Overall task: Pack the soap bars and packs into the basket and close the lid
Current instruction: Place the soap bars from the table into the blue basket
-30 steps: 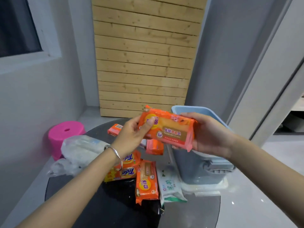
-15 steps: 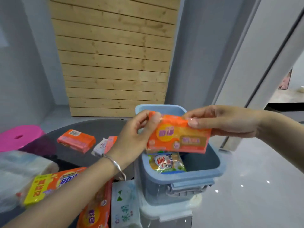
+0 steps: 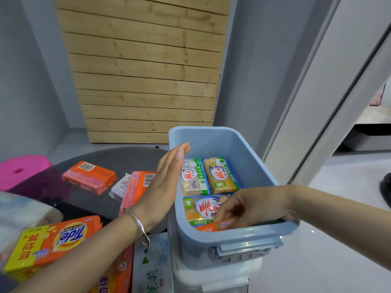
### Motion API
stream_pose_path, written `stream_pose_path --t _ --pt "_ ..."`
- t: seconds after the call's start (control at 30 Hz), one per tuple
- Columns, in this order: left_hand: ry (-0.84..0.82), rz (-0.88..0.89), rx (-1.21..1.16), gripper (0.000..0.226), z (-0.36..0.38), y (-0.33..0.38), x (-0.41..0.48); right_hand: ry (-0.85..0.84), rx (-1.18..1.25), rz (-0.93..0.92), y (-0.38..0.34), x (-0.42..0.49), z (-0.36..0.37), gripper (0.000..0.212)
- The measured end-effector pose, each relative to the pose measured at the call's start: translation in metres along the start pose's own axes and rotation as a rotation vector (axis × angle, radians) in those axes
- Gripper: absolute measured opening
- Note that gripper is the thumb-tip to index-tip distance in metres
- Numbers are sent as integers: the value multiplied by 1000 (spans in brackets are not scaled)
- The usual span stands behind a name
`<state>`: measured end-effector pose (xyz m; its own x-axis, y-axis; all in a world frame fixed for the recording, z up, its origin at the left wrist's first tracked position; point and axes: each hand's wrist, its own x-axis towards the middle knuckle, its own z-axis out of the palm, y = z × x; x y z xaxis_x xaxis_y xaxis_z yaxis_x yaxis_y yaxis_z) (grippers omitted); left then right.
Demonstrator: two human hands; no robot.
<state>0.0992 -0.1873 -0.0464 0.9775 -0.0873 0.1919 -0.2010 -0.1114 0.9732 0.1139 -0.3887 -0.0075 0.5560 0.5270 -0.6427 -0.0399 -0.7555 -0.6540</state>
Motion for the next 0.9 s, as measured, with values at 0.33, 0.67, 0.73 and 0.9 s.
stream_pose_path --t 0.33,0.67,0.73,0.9 --pt "46 8 6 54 -29 -3 -11 136 346 61 -15 -12 -8 20" --pt "165 -311 123 69 -123 -23 -34 241 644 -292 -99 -7 11 21" --pt "140 -419 67 71 -133 -30 -32 265 742 -304 -123 11 24 21" --pt "35 -557 20 84 -132 -36 -24 403 680 -75 -151 67 73 35"
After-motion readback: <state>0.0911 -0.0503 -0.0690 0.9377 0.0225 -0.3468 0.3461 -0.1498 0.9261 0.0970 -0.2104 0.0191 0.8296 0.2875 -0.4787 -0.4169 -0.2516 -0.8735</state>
